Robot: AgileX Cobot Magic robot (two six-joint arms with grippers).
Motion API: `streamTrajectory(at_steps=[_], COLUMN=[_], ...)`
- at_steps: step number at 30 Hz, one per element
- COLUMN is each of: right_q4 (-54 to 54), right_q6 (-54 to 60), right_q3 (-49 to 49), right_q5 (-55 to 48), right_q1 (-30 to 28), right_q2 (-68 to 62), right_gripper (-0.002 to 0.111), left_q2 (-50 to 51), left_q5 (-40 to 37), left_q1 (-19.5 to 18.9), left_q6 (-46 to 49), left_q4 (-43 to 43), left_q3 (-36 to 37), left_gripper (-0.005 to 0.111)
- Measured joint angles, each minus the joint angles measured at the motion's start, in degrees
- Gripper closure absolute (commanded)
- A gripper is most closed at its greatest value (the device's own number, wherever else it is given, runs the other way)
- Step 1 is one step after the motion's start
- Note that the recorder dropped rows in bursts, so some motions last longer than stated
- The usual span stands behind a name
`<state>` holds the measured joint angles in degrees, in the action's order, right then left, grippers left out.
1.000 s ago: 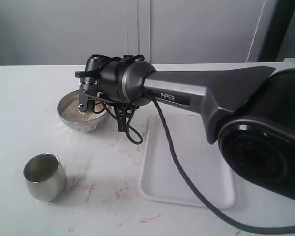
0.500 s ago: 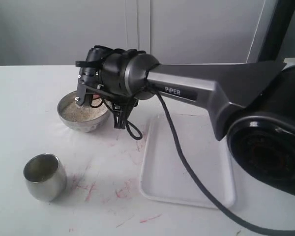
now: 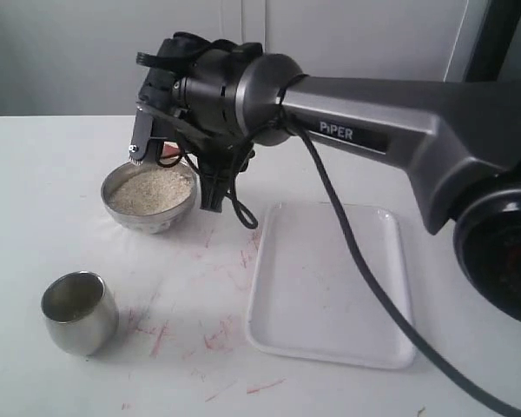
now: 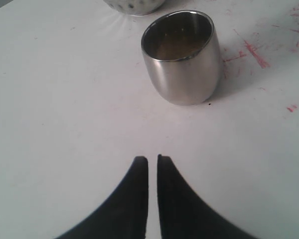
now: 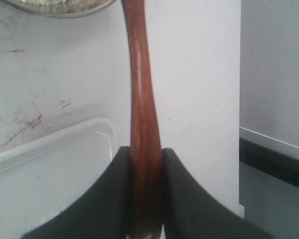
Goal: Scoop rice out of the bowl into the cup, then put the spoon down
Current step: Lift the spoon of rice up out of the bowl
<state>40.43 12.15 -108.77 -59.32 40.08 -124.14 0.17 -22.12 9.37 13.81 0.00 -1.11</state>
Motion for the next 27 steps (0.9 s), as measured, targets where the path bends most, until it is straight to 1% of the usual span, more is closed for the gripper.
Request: streamTrajectory(at_steps=[4,13,22,27], right_q4=[-1.2,-7.5,-14.2,-14.8], right_q6=[0.2,2.7,7.9,10.8], right_q3=[0.0,0.0,0.0,0.0], right_q5=[-1.4,-3.8,-8.3,-10.4], right_q1=[0.0,0.0,0.0,2.1], right_q2=[1.4,5.5,9.3,11.6], right_gripper=[0.108,0.108,0.108,0.108], left_q2=[0.0,0.0,0.0,0.0], left_q5=[0.0,0.0,0.0,0.0], left_q1=[0.0,0.0,0.0,0.0], left_q6=[0.0,0.0,0.0,0.0], left_q4=[0.0,0.0,0.0,0.0], left_q3=[0.0,0.0,0.0,0.0], left_gripper=[0.092,0.092,0.092,0.092])
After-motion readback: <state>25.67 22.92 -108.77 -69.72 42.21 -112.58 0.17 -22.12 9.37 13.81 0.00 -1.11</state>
